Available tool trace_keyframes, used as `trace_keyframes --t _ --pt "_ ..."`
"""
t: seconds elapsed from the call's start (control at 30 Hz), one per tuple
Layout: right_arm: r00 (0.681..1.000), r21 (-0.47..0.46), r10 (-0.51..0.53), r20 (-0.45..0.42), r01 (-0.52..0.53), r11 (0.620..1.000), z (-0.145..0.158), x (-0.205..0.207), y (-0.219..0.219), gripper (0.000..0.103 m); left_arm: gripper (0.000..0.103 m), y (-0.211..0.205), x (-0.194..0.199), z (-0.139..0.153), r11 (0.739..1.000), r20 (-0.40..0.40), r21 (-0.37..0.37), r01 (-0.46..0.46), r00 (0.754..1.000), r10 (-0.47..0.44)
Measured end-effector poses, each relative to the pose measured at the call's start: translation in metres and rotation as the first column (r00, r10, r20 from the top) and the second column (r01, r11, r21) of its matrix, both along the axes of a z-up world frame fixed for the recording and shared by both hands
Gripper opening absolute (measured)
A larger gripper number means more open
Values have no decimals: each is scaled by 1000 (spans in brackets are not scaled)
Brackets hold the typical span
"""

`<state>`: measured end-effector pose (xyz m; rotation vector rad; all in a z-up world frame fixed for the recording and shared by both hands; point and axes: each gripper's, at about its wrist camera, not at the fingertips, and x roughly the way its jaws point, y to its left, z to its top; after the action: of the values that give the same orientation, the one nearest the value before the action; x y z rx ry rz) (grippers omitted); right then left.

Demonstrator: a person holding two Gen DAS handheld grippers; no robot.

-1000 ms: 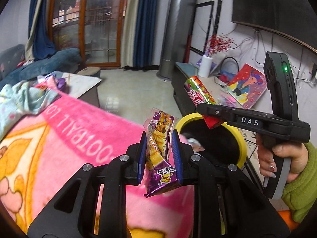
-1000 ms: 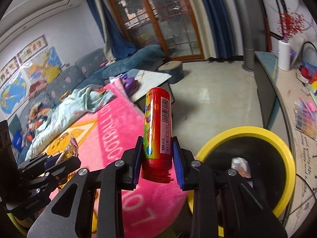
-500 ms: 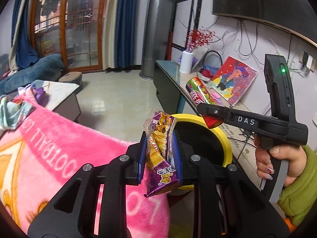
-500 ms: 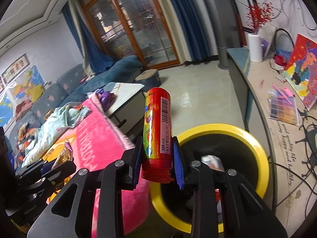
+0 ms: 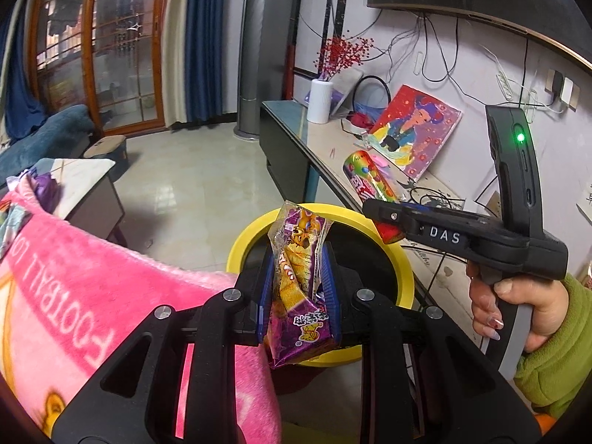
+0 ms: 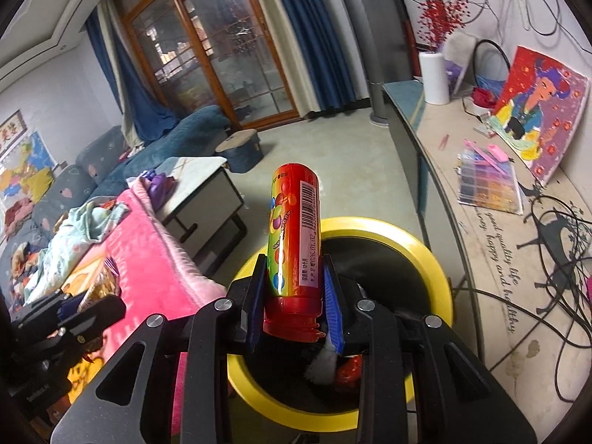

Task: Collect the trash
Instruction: 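Carry the red tube and purple wrapper over the yellow bin with both grippers, then open both grippers to drop the tube and wrapper into the yellow bin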

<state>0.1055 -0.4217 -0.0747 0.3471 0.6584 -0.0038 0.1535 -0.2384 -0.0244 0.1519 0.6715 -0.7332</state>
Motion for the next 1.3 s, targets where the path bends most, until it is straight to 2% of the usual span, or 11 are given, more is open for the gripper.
trace_keyframes --t 0.47,0.77,0.93,0.97,1.03,1.13,1.23,1.3 --pt "996 24 -55 -66 56 998 -33 -6 -29 27 18 -36 18 -18 1000 -42 8 25 999 -24" --pt "994 47 -53 -94 58 997 -45 1 -30 27 18 -53 33 -28 999 -59 27 30 998 -29" --pt "994 51 -36 -107 42 998 -51 6 -26 30 19 -58 44 -33 1000 -84 13 22 996 -21" --pt "993 49 -39 -112 44 998 -52 7 -26 34 22 -59 46 -32 1000 -83 12 16 996 -15" --pt "992 38 -45 -120 50 998 -54 7 -26 44 39 -60 51 -33 1000 -87 12 5 996 -4" --pt "991 20 -48 -124 51 999 -56 6 -26 46 61 -58 54 -32 1000 -91 7 -12 996 13" --pt "991 0 -56 -125 56 998 -55 2 -27 53 74 -53 56 -31 999 -97 3 -32 995 32" --pt "991 -24 -62 -123 59 998 -54 -1 -27 57 78 -48 58 -31 999 -101 7 -46 994 46"
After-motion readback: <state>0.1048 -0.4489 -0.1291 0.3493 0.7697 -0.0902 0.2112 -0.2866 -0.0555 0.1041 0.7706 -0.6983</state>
